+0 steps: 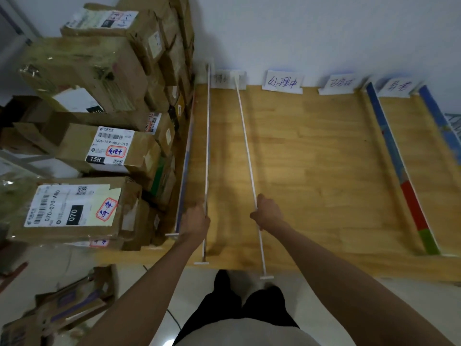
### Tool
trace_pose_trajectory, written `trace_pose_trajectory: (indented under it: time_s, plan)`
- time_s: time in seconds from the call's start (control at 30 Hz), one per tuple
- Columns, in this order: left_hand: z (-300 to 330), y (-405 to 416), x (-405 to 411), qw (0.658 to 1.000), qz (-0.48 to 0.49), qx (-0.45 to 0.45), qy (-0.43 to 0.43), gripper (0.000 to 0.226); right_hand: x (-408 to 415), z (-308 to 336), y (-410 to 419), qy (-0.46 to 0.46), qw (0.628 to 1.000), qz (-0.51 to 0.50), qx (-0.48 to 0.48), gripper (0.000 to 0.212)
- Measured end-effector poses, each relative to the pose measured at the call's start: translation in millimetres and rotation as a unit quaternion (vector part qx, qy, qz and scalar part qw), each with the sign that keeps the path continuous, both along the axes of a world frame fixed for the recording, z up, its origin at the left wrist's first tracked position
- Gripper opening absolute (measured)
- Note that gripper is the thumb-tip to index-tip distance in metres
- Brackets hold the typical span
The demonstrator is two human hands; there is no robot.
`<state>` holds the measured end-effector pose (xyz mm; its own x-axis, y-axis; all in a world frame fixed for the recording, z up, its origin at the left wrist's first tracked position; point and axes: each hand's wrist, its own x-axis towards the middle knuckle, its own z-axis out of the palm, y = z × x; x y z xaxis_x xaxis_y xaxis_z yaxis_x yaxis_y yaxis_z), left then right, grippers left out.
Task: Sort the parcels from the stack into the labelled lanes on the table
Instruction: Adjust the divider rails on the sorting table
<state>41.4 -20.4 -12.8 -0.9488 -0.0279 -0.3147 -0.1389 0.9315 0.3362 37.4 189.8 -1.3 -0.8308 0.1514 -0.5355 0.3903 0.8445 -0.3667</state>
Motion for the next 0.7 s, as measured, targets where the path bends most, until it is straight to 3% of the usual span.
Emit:
trace_pose_trajectory:
  time_s: [0.47, 0.7]
  plan:
    - [3, 135, 38, 1.000, 0.002, 0.021, -0.006, 0.052, 65, 7, 202, 0.015, 0.999, -0.027, 0.044, 0.030]
    - [1, 173, 44, 1.000, 0.003, 0.010, -0.023, 0.049, 71, 2, 263, -0.003, 0.998, -0.047, 0.031, 0.025]
